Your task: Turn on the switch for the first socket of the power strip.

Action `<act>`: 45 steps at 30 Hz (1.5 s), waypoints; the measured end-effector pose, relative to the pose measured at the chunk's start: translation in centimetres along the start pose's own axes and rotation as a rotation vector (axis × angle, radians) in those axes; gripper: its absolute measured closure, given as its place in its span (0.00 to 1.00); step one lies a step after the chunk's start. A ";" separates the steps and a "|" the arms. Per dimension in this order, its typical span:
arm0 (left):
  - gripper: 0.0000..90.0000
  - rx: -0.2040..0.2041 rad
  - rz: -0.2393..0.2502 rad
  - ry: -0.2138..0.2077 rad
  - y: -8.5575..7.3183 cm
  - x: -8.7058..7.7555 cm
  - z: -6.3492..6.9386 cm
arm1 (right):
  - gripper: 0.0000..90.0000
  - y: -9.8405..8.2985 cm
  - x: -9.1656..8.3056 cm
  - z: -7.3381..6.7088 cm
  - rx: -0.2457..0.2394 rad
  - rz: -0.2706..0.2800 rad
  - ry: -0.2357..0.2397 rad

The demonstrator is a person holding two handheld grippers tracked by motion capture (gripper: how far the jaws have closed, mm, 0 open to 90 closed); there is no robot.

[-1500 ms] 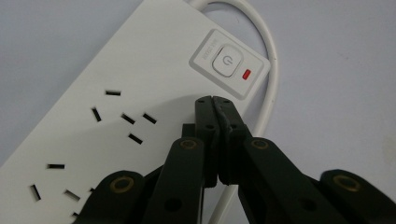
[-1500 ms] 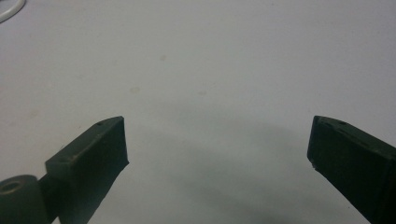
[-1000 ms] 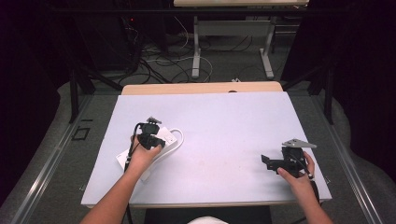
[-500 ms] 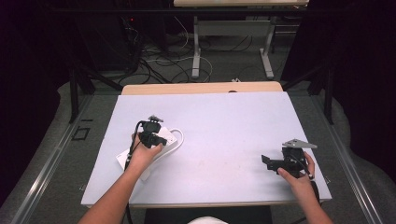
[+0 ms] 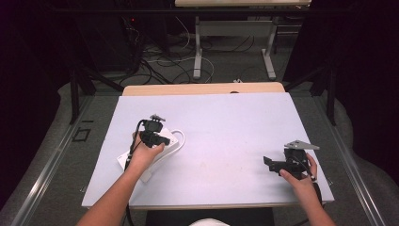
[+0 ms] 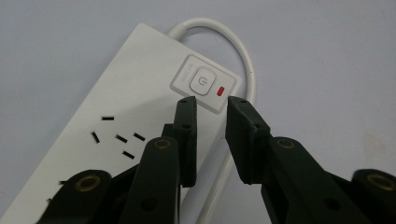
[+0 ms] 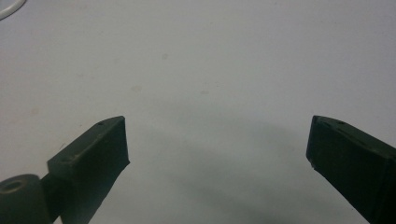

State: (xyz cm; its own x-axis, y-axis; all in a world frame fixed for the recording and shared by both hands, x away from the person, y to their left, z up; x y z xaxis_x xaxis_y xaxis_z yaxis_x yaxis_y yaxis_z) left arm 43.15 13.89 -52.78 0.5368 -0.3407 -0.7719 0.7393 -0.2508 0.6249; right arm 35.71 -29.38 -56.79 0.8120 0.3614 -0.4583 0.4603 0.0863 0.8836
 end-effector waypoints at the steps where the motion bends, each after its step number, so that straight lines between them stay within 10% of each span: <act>1: 0.80 -0.002 0.004 0.001 0.0 0.0 0.0 | 0.06 0.0 0.0 0.0 0.001 0.000 0.000; 27: 0.42 0.056 0.101 -0.048 0.4 -1.9 1.2 | 0.06 0.0 -0.1 -0.1 0.000 0.001 0.001; 45: 0.35 0.075 0.194 -0.116 -0.8 -5.0 1.1 | 0.06 0.0 -0.1 -0.2 -0.001 0.003 0.000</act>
State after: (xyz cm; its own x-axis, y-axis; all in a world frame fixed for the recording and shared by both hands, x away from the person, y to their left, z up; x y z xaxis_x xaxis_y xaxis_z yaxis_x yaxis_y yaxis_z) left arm 39.43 14.78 -49.29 0.6122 -0.4896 -0.6209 0.5926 -0.2359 0.7702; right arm 35.63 -29.25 -56.70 0.8134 0.3616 -0.4556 0.4576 0.0859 0.8850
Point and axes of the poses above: each handheld gripper's, and its own axes: x roughly forward along the jaws, y roughly out of its top, z roughly to its right, the point moved 4 cm from there along x, roughly forward along the jaws, and after that the axes turned 10 degrees about z, right-handed, at the moved point
